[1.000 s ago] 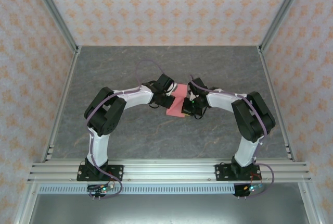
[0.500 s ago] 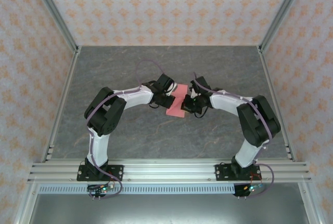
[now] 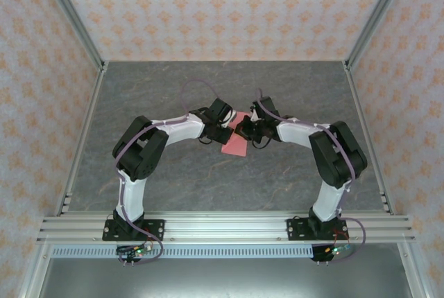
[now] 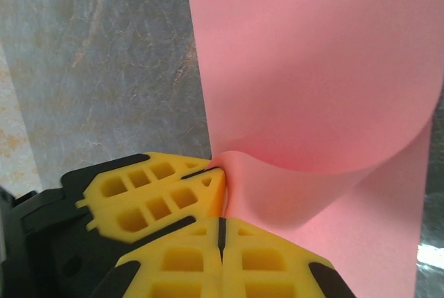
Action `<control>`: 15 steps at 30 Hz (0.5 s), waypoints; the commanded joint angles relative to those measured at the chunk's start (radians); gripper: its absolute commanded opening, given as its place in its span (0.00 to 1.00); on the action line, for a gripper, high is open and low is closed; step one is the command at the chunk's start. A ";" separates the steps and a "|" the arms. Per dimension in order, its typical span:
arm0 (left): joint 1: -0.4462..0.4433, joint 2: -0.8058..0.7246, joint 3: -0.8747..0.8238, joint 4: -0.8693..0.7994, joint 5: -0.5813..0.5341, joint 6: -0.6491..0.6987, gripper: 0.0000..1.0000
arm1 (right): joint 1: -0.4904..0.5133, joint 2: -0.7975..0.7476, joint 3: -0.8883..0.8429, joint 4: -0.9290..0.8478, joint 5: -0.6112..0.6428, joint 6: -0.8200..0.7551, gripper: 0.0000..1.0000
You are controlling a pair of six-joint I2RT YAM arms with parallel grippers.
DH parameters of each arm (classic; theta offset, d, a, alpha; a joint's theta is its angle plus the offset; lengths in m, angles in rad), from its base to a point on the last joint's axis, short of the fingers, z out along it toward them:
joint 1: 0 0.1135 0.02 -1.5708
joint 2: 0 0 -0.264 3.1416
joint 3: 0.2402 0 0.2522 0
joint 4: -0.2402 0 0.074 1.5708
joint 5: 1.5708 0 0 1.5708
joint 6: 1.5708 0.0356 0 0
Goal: Fold a paper plane with a square sheet of paper (fold left side to right side)
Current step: Fold the triangle a second time at the center of the table.
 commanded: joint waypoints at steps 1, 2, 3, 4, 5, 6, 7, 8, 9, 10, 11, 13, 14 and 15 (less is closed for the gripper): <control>-0.008 0.040 -0.012 -0.019 -0.019 0.010 0.00 | 0.012 0.033 0.038 0.034 -0.013 0.016 0.02; -0.010 0.041 -0.011 -0.019 -0.019 0.010 0.00 | 0.012 0.039 0.039 0.035 -0.012 0.015 0.03; -0.010 0.040 -0.012 -0.018 -0.019 0.012 0.00 | 0.012 0.045 0.040 0.034 -0.012 0.012 0.02; -0.010 0.040 -0.011 -0.019 -0.019 0.012 0.00 | 0.012 0.051 0.044 0.032 -0.012 0.008 0.02; -0.011 0.040 -0.011 -0.020 -0.019 0.013 0.00 | 0.013 0.055 0.047 0.027 -0.010 0.005 0.02; -0.011 0.041 -0.010 -0.022 -0.020 0.013 0.00 | 0.012 0.060 0.050 0.024 -0.007 0.000 0.02; -0.013 0.042 -0.008 -0.024 -0.022 0.014 0.00 | 0.012 0.064 0.053 0.017 -0.005 -0.005 0.02; -0.013 0.043 -0.007 -0.024 -0.023 0.016 0.00 | 0.012 0.068 0.057 0.009 -0.003 -0.012 0.02; -0.014 0.043 -0.007 -0.025 -0.024 0.017 0.00 | 0.013 0.074 0.062 -0.001 0.001 -0.019 0.02; -0.015 0.043 -0.006 -0.027 -0.025 0.018 0.00 | 0.013 0.079 0.066 -0.013 0.004 -0.026 0.02; -0.014 0.043 -0.006 -0.029 -0.025 0.018 0.00 | 0.014 0.082 0.070 -0.023 0.008 -0.032 0.02; -0.016 0.042 -0.004 -0.031 -0.027 0.019 0.00 | 0.015 0.087 0.076 -0.048 0.020 -0.048 0.02; -0.016 0.043 -0.003 -0.032 -0.028 0.020 0.00 | 0.015 0.089 0.078 -0.058 0.027 -0.054 0.02; -0.016 0.043 -0.002 -0.034 -0.029 0.020 0.00 | 0.015 0.090 0.080 -0.071 0.034 -0.064 0.02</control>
